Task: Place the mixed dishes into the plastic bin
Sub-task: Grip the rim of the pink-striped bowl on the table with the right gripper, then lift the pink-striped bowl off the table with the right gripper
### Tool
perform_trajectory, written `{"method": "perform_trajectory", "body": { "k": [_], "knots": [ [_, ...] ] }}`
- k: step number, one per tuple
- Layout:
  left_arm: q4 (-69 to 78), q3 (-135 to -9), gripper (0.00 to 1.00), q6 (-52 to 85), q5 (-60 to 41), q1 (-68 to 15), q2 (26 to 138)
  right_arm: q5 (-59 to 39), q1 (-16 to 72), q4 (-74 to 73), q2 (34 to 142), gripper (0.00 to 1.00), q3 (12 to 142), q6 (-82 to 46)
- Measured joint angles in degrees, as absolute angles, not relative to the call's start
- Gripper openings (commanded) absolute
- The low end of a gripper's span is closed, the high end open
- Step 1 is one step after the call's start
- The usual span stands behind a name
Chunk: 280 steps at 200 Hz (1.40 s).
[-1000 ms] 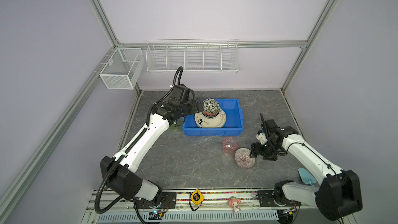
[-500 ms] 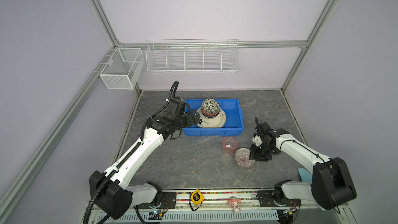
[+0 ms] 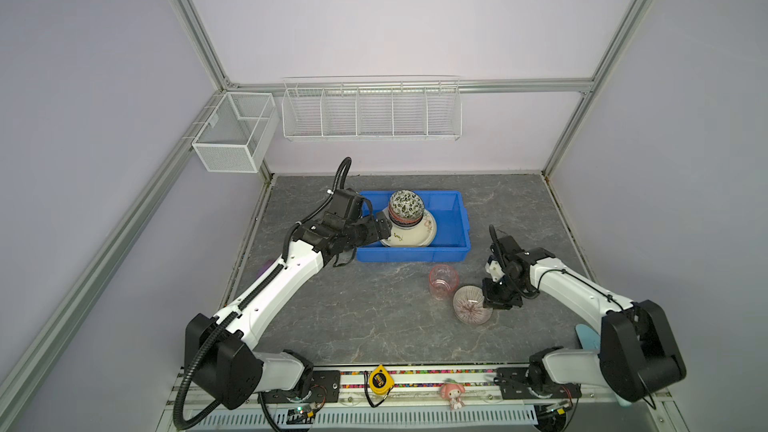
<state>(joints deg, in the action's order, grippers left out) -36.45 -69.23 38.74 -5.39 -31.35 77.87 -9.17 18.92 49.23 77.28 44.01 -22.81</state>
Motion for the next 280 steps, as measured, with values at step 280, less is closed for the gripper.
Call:
{"method": "perform_trajectory", "body": {
  "k": [280],
  "knots": [
    [-46.17,-90.04,0.90,36.07,-4.58,-47.51,93.65,-4.34,18.37,73.17,69.19,0.07,71.22,-18.70]
  ]
}}
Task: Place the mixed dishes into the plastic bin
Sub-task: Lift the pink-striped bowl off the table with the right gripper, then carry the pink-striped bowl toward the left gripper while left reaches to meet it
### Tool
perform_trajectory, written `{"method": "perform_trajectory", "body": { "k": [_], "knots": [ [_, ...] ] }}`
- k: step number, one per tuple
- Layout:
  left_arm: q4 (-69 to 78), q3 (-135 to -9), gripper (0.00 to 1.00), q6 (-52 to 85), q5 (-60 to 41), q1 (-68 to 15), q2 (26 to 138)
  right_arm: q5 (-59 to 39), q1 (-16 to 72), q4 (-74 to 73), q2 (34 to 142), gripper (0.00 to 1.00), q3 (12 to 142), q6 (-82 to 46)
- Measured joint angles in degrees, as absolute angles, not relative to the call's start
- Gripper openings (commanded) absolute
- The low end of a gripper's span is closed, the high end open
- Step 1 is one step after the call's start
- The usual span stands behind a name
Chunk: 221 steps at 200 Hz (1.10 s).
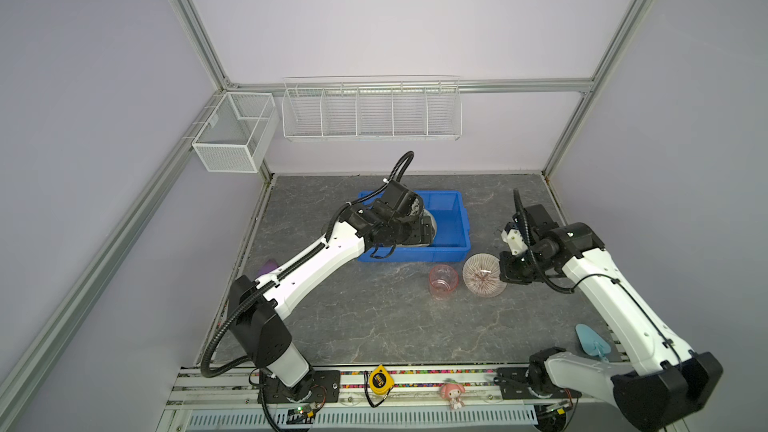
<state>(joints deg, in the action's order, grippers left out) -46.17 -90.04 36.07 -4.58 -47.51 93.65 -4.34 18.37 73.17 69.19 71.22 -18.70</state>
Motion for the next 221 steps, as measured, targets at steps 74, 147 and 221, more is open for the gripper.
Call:
{"method": "perform_trajectory", "body": {
  "k": [74,147,221],
  "knots": [
    [-47.31,-92.05,0.79,34.04,-4.95,-51.57,97.10,-5.19,18.74,73.67,75.53,0.07,76.51,-17.56],
    [-47.57,-92.55,0.75,32.62,-7.73,-51.81,98.67,-6.52,19.81,71.68,80.05,0.07,80.36,-17.56],
    [-47.44,-93.10,0.74,32.45,-9.41,-51.83,98.67,-7.16,20.40,70.17,82.94,0.07,80.38,-17.56]
  ]
}}
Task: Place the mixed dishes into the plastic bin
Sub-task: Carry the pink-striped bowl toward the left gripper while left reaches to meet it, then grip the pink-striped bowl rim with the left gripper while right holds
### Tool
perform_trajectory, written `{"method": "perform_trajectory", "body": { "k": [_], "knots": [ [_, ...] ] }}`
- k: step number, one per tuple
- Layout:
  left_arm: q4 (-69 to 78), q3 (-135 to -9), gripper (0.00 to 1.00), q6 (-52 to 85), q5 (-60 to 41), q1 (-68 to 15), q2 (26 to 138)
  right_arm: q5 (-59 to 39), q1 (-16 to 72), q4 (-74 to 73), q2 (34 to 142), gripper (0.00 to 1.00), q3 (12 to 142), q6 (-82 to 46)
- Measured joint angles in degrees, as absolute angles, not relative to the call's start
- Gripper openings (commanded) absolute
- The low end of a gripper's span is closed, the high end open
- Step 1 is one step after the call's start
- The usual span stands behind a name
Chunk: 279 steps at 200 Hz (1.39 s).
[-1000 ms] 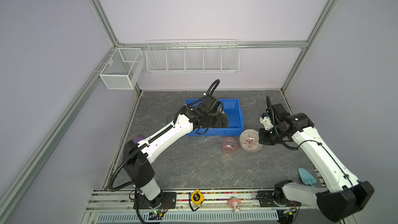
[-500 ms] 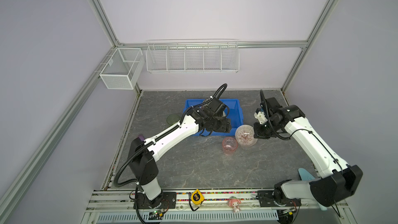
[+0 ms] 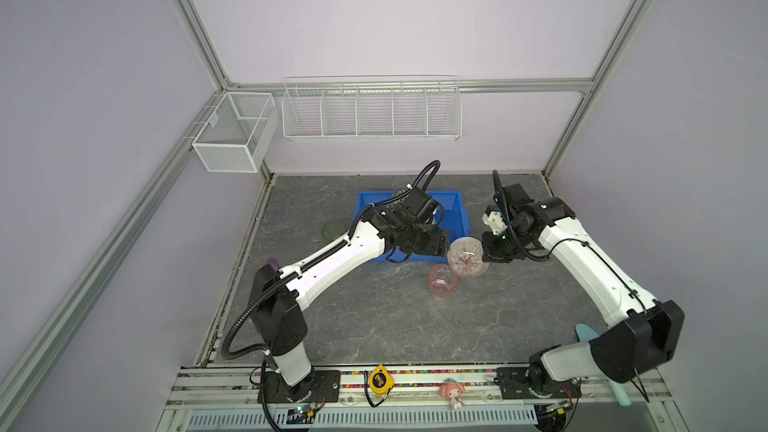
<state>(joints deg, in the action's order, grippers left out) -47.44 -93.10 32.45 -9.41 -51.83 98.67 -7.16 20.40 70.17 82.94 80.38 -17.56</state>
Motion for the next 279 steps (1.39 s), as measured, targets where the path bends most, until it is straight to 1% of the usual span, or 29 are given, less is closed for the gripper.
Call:
{"method": "perform_trajectory", "body": {
  "k": [16,38,58,121,197,216,260,279],
  "knots": [
    [-47.44,-93.10,0.73,32.45,-9.67,-51.83,98.67,-7.29,20.49,69.93,83.55,0.07,80.73,-17.56],
    [-47.46,-93.10,0.68,32.47,-9.98,-51.96,98.67,-7.35,20.88,69.65,84.27,0.07,81.62,-17.54],
    [-47.46,-93.12,0.58,32.64,-10.11,-52.21,98.70,-7.35,21.39,69.36,84.79,0.07,82.72,-17.56],
    [-48.77,-95.18,0.48,32.38,-8.38,-52.29,101.06,-7.25,23.20,69.10,86.50,0.07,85.25,-17.56],
    [-50.06,-96.23,0.25,32.58,-6.28,-52.31,102.06,-6.72,25.12,68.95,87.88,0.07,86.00,-17.63],
    [-50.04,-96.31,0.23,32.47,-6.24,-52.31,102.06,-6.66,25.34,68.88,88.33,0.07,86.39,-17.65],
    [-50.06,-96.33,0.22,32.47,-6.24,-52.29,102.06,-6.44,25.76,68.82,88.88,0.07,87.33,-17.76],
    [-50.06,-96.33,0.19,32.53,-6.24,-52.29,102.06,-6.42,25.89,68.75,88.92,0.07,87.66,-17.78]
  ]
}}
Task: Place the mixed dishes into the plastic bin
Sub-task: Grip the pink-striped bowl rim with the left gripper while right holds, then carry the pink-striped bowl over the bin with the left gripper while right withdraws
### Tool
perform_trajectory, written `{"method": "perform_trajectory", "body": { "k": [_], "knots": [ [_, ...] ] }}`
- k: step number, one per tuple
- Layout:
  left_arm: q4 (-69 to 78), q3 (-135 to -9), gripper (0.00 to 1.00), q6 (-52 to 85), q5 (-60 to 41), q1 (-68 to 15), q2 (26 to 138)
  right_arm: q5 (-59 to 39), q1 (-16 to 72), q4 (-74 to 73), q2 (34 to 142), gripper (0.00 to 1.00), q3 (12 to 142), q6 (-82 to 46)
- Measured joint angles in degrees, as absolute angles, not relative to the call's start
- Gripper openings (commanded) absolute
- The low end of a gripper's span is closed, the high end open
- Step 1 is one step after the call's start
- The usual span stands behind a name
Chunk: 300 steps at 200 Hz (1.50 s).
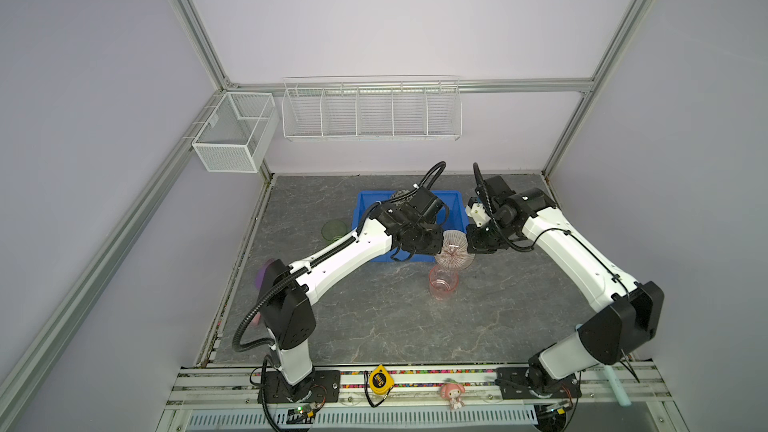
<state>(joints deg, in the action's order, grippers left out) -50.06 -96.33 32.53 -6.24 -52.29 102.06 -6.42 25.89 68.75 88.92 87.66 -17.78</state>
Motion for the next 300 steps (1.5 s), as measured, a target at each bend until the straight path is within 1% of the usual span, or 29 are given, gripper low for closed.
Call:
{"method": "perform_trajectory", "body": {
  "k": [24,56,100,112,125,145,154,172,183,204,238,246,265,274,282,287,288,290,291,300],
  "knots": [
    [-50.06,-96.33,0.12,32.51,-6.24,-52.31,102.06,-6.44,26.17,68.69,89.12,0.07,88.12,-17.78],
    [-50.92,-96.33,0.00,32.51,-5.13,-52.36,102.43,-6.00,26.76,68.53,89.17,0.07,88.33,-18.22],
    [-50.96,-96.33,0.00,32.49,-4.78,-52.47,102.45,-5.61,27.05,68.60,89.34,0.08,88.71,-18.33],
    [-50.96,-96.38,0.00,32.49,-4.71,-52.47,102.45,-5.56,27.09,68.66,89.47,0.14,88.92,-18.44],
    [-51.40,-96.40,0.00,32.45,-4.54,-52.45,102.48,-6.07,27.09,68.47,89.49,0.23,89.19,-18.57],
    [-52.36,-96.68,0.00,32.40,-4.95,-52.42,102.67,-7.35,27.09,67.29,89.49,0.33,89.80,-18.41],
    [-52.66,-96.95,0.00,32.27,-5.08,-52.40,102.78,-7.84,27.09,66.81,89.49,0.40,89.89,-18.33],
    [-53.01,-97.30,0.00,32.16,-5.30,-52.23,102.78,-8.51,27.07,66.15,89.45,0.47,89.89,-18.33],
    [-53.28,-97.58,0.00,32.01,-5.48,-51.96,102.78,-8.71,26.98,65.89,89.32,0.54,89.89,-18.13],
    [-54.17,-98.41,0.00,31.29,-5.63,-50.72,102.78,-9.21,26.30,65.25,87.77,0.59,89.34,-18.39],
    [-55.92,-100.09,0.00,29.56,-5.13,-46.70,102.78,-10.70,23.57,64.49,80.88,0.71,86.76,-18.50],
    [-57.17,-101.34,0.00,28.99,-4.58,-45.32,102.85,-11.31,22.63,64.45,79.20,0.74,86.35,-18.72],
    [-58.78,-105.16,0.00,27.62,-3.14,-42.48,103.55,-12.14,20.71,64.40,75.90,0.77,84.95,-18.41],
    [-59.83,-107.83,0.00,26.98,-2.48,-41.10,104.49,-12.40,20.01,64.47,74.76,0.80,84.03,-18.48],
    [-60.45,-110.24,0.00,26.50,-2.00,-40.07,105.54,-12.69,19.49,64.47,73.91,0.84,83.07,-18.41],
    [-60.97,-112.09,0.00,26.17,-1.50,-39.38,106.52,-12.88,19.22,64.47,73.47,0.98,82.43,-18.65],
    [-60.99,-112.31,0.00,26.17,-1.43,-39.27,106.63,-12.91,19.18,64.49,73.43,0.98,82.35,-18.55],
    [-61.01,-112.90,0.00,26.13,-1.26,-39.05,107.00,-12.93,19.09,64.47,73.30,0.91,82.06,-18.26],
    [-61.04,-113.06,0.00,26.09,-1.23,-38.98,107.11,-12.91,19.09,64.47,73.25,0.90,81.97,-18.33],
    [-61.69,-115.72,0.00,25.45,-0.25,-38.02,108.84,-13.04,18.76,64.42,72.64,0.88,80.77,-18.41]
  ]
}}
